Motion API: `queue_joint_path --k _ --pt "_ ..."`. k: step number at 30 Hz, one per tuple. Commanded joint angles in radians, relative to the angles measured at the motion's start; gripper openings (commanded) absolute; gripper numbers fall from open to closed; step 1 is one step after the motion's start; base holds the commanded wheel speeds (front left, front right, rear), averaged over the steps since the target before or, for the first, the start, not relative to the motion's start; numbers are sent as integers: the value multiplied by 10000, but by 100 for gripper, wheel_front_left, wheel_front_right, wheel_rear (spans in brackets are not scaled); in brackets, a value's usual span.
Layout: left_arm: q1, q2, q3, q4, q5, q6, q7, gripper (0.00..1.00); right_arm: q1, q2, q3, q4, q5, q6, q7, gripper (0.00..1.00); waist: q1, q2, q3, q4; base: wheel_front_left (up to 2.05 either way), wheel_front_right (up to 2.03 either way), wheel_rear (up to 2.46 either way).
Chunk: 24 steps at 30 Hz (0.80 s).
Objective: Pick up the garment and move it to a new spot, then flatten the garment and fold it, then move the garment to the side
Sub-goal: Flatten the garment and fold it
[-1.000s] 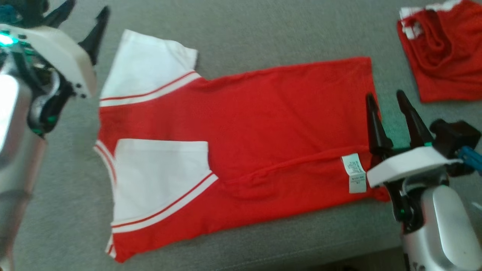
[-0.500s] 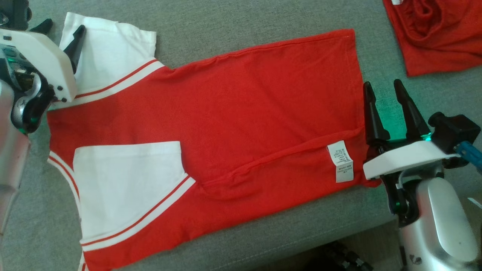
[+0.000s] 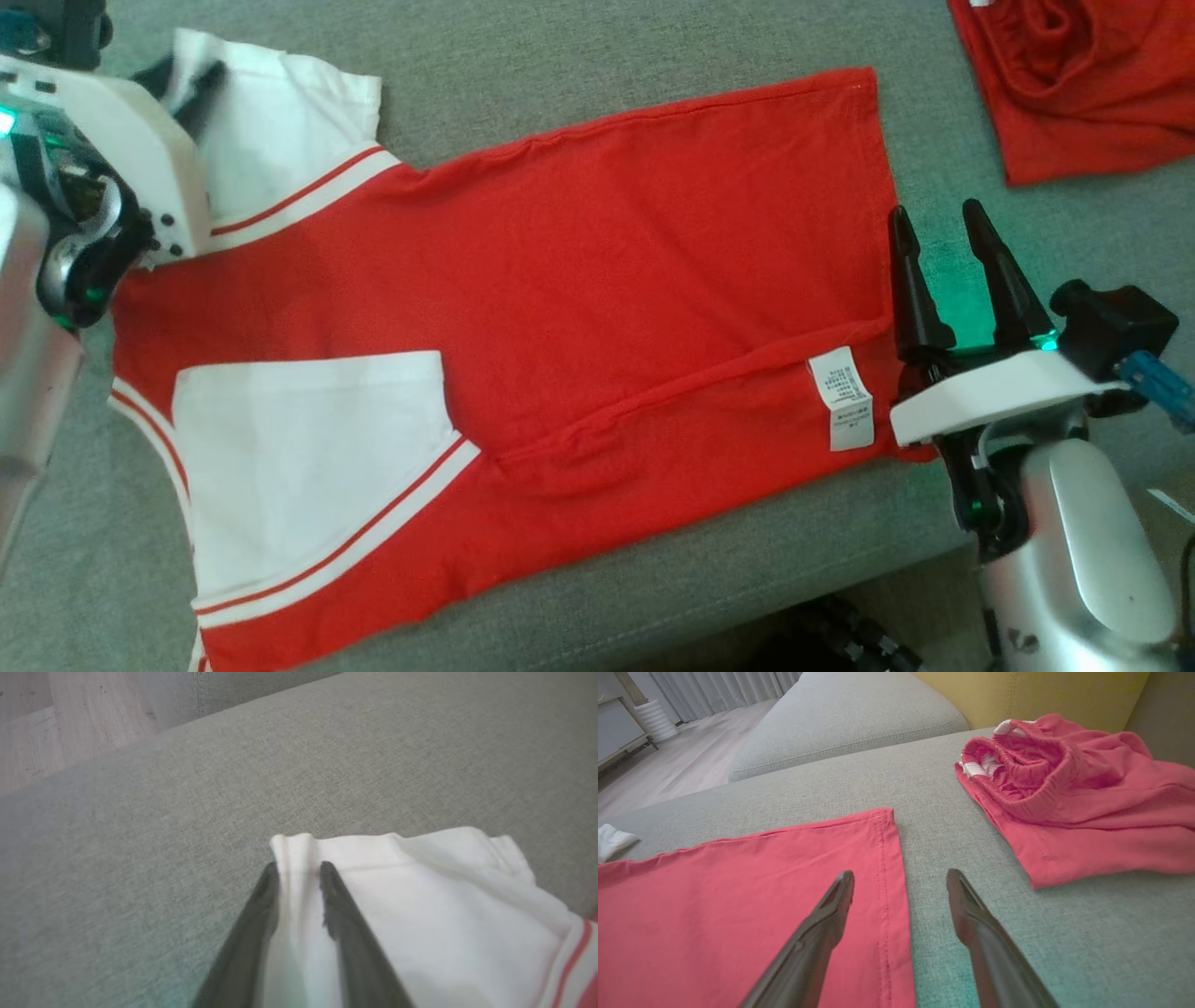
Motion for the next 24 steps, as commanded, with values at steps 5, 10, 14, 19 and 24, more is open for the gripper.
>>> queue_joint_path --k 5,10,14,19,24 --pt "-360 502 146 -70 344 90 -617 0 -336 -70 145 -185 -34 31 -111 100 0 0 -57 39 0 0 0" --pt "-504 397 217 98 651 320 -1553 0 -750 -70 -26 -97 -321 31 54 100 0 0 -312 249 0 0 0" --pt "-498 279 138 49 658 255 -1967 0 -1324 -70 -202 111 -759 31 536 100 0 0 -588 532 0 0 0" --pt "-411 131 68 -322 565 185 -2417 0 -2222 -70 -711 782 -1386 31 1581 100 0 0 -820 954 0 0 0" --pt "-288 -76 -37 -711 491 157 -2718 0 -3029 -181 -1085 1785 -2040 31 2527 100 0 0 -830 1367 0 0 0"
